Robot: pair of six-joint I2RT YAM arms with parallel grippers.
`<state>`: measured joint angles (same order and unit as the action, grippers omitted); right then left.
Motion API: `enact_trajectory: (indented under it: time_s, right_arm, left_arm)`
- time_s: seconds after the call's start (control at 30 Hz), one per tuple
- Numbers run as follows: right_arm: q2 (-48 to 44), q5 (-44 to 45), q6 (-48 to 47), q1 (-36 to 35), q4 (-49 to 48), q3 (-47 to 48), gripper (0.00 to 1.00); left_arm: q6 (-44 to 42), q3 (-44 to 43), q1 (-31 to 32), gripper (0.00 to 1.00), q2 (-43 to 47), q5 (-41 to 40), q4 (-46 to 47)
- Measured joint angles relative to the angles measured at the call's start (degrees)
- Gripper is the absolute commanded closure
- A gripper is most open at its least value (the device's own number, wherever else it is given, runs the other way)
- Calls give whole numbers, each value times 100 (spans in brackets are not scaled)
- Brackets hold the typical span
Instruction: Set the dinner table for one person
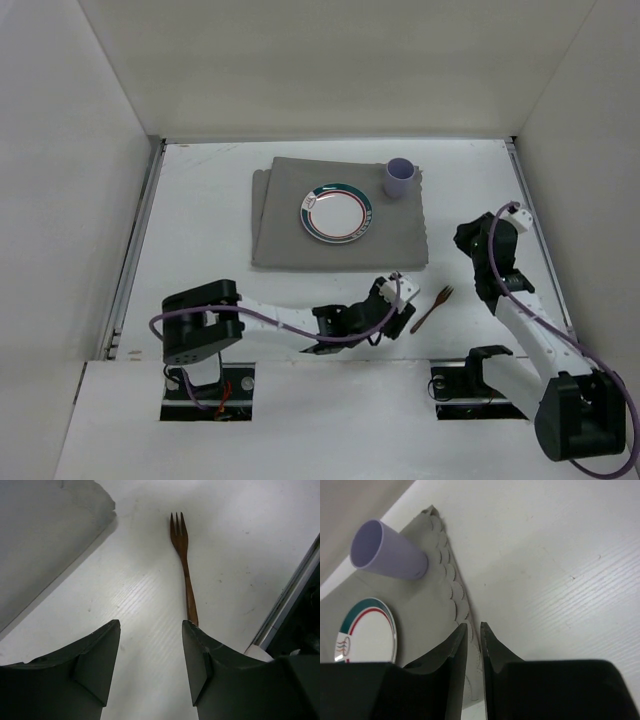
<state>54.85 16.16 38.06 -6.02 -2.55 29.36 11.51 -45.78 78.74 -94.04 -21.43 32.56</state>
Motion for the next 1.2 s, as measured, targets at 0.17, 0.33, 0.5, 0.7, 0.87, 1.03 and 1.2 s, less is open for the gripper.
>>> enact_trajectory:
  time_s: [0.17,0.33,0.5,0.7,0.87,1.03,1.2]
  right_arm:
    - [-280,-151,227,234,-586,-304,71]
    - [-157,-278,385,219,-802,-509,69]
    - [-262,-391,446,219,-866,-514,68]
    - [-369,-457,507,219,-907,-514,68]
    - [-356,-487,546,219,-955,-514,68]
    - [-422,-511,568,219,-986,-562,68]
    - [-459,-525,577,219,-992,-595,64]
  left_arm:
    - [-190,-656,195,48,-870,-15,-52]
    - [-317,-1191,254,48,-1650,-87,-74]
    - [-361,-1447,256,49,-2022,-85,-138]
    - [-380,-1794,258,57,-2267,-85,-201]
    - [-380,-1928,249,72,-2476,-61,-223]
    - [-382,-2002,249,91,-2555,-28,-192]
    - [-422,-1797,254,93,-2404,-133,-181]
